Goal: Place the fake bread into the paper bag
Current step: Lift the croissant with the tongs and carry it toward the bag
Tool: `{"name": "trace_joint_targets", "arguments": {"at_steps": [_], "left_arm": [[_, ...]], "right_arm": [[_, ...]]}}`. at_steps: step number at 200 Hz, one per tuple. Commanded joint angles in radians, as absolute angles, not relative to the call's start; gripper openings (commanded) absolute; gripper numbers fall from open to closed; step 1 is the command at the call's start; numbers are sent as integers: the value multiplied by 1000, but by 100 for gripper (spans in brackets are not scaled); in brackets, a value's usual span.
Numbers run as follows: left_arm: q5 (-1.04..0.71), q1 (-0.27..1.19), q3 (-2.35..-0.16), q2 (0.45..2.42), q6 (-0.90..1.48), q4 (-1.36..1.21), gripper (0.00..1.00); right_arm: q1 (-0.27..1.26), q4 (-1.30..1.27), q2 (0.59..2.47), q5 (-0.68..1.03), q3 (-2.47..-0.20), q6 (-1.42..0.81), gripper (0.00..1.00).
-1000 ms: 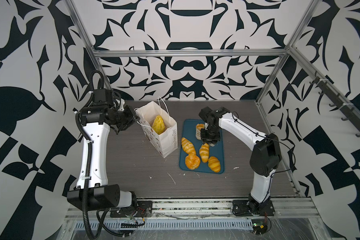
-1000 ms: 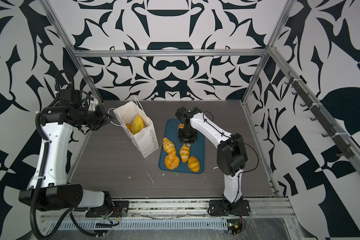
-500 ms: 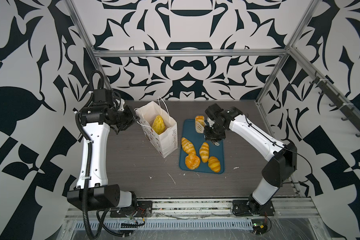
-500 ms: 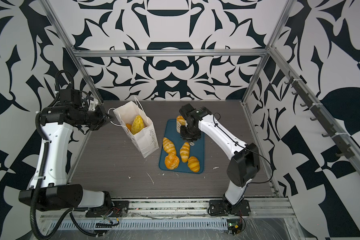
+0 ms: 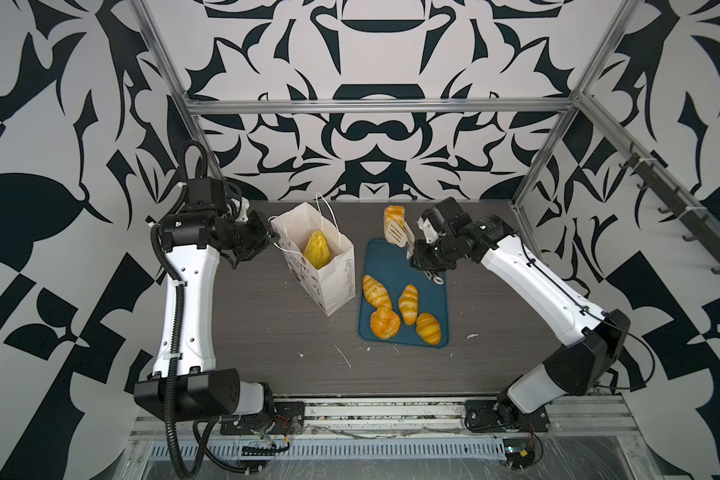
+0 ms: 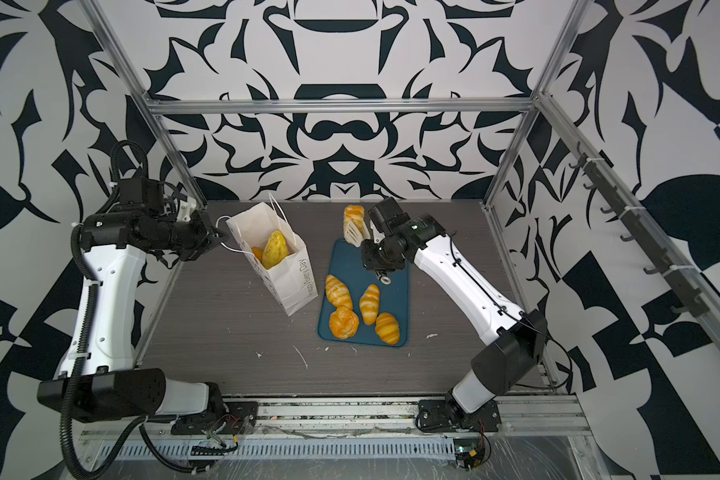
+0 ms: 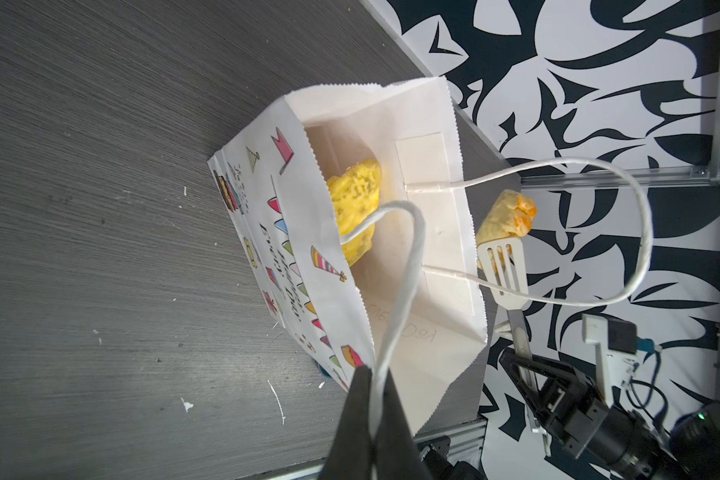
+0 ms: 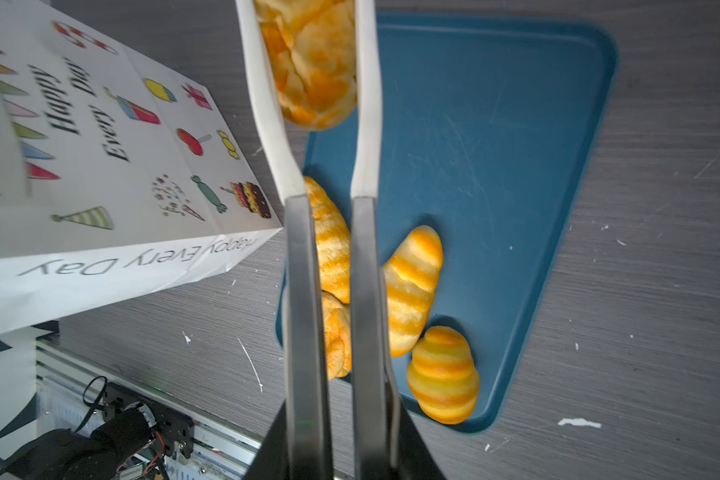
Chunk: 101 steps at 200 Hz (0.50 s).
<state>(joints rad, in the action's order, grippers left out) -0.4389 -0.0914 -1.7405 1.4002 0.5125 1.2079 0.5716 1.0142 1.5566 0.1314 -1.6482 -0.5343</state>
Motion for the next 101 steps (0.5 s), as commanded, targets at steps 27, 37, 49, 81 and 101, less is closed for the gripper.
{"name": "trace_joint_targets", "arguments": {"at_steps": [27,37,49,81,101], "left_arm": [[-446,-95,-1747,1403,515,1236,0],[-446,-95,-1749,1403,514,1236,0],[-446,-95,-1750,1404,514,1236,0],[-446,-96,-1752,1408,514,1235,0],[-445,-95,-1751,1407,515,1235,0]], "right_arm": [[605,858,1450,132,-1692,-495,29],[617,848,1440,125,-1698,-487,29],[631,836,1431,115,-1704,-478,29],[666,818,1420,86,-1729,-457,29],[684,813,1425,80,-1750,-451,29]]}}
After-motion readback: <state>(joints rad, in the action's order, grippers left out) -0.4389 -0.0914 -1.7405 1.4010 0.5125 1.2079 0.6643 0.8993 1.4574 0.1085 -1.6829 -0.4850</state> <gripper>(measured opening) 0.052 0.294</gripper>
